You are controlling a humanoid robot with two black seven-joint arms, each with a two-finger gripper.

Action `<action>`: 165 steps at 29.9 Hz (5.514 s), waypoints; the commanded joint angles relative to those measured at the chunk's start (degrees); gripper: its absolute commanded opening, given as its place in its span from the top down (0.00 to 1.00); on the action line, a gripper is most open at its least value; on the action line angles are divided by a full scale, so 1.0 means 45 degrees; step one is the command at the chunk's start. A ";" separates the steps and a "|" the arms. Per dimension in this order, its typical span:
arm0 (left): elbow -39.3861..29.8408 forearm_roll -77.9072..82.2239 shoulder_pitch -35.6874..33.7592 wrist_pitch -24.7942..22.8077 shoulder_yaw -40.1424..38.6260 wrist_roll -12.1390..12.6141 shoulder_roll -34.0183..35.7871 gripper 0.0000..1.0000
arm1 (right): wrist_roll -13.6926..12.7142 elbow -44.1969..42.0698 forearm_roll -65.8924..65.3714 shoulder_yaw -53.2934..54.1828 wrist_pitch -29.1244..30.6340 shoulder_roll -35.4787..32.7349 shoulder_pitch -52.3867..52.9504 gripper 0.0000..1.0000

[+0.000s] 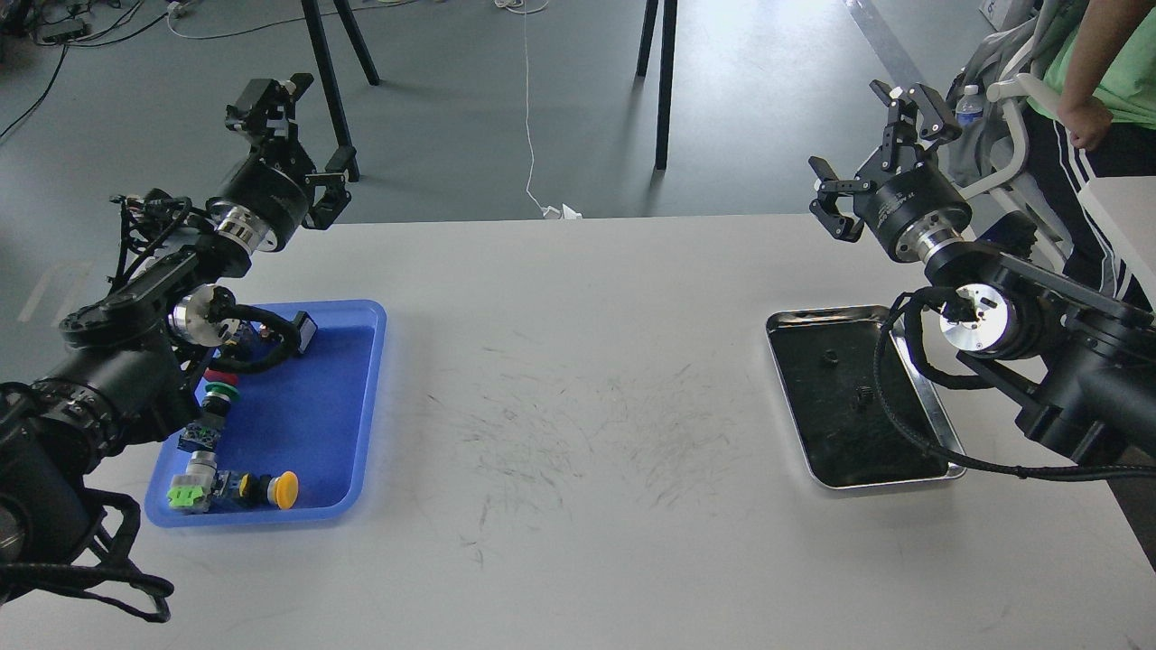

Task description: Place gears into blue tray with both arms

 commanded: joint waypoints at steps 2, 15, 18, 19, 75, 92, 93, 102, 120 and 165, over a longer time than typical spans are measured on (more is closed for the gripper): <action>0.0000 -0.0020 0.0004 0.0001 -0.0001 0.0000 -0.0014 0.01 | -0.0315 0.0798 -0.0001 -0.1324 0.0440 -0.1189 0.0679 0.01; 0.0000 -0.0059 0.0043 0.0001 -0.0020 0.0000 0.0044 0.01 | -0.0335 0.2987 -0.1895 -0.4939 0.0831 -0.4081 0.3512 0.01; 0.0000 -0.0059 0.0062 0.0001 -0.0020 0.0000 0.0044 0.01 | -0.0296 0.3045 -0.2576 -0.5076 0.0831 -0.4355 0.3863 0.01; 0.0000 -0.0059 0.0062 0.0001 -0.0040 0.0000 0.0044 0.01 | -0.0296 0.3065 -0.2811 -0.5076 0.0831 -0.4433 0.3942 0.01; 0.0000 -0.0137 0.0102 0.0001 -0.0196 0.0000 -0.0053 0.01 | -0.1273 0.1933 -1.8087 -1.3395 -0.0126 -0.1270 0.5408 0.18; 0.0000 -0.0137 0.0141 0.0001 -0.0177 0.0000 -0.0073 0.01 | -0.1077 0.1640 -1.8106 -1.3475 -0.0126 -0.1075 0.5114 0.38; 0.0000 -0.0137 0.0141 0.0001 -0.0177 0.0000 -0.0073 0.01 | -0.1077 0.1640 -1.8106 -1.3455 -0.0126 -0.1055 0.5114 0.39; 0.0000 -0.0137 0.0160 0.0001 -0.0177 0.0000 -0.0073 0.01 | -0.1019 0.1523 -1.8126 -1.3475 -0.0107 -0.0782 0.4978 0.53; 0.0000 -0.0137 0.0179 0.0001 -0.0177 0.0000 -0.0073 0.01 | -0.0882 0.1464 -1.8634 -1.3709 -0.0009 -0.0743 0.5055 0.95; -0.0019 -0.0098 0.0316 0.0001 -0.0040 0.0000 0.1138 0.01 | -0.0862 -0.1779 -1.1466 -0.5469 -0.2569 0.5995 0.2362 0.99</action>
